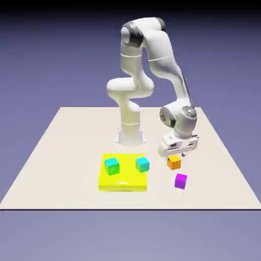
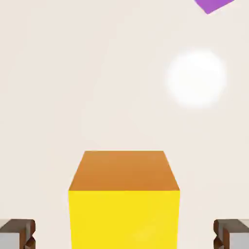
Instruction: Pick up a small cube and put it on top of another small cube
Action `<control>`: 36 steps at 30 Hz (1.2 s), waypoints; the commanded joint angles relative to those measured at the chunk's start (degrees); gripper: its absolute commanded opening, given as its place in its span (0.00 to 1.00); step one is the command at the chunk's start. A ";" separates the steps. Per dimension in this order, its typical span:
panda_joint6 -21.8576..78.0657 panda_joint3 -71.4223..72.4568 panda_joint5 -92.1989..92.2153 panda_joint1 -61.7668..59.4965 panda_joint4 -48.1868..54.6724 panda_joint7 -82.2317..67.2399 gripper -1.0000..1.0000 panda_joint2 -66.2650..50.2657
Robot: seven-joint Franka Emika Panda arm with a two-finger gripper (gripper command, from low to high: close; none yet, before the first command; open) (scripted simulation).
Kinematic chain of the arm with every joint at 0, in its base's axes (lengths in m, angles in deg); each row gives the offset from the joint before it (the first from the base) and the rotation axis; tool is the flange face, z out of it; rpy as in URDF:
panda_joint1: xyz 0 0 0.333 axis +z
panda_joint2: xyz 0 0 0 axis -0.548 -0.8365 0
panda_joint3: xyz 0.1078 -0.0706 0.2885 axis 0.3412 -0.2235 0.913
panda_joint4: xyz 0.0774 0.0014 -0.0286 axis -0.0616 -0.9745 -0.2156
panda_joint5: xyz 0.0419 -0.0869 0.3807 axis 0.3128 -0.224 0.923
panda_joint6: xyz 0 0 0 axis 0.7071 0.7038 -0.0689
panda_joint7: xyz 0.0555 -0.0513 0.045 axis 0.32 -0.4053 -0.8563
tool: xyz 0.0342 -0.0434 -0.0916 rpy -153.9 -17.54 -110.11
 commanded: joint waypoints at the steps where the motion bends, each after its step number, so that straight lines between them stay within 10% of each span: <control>1: -1.17 -0.98 -1.12 0.73 -0.01 0.78 0.50 -1.26; 2: -1.17 -0.98 -1.12 0.73 -0.01 0.78 0.00 -1.26; 19: 26.69 -4.29 4.05 -3.55 13.92 -6.78 0.00 22.53; 36: 26.48 -30.11 9.45 -20.03 8.38 -13.51 0.00 19.31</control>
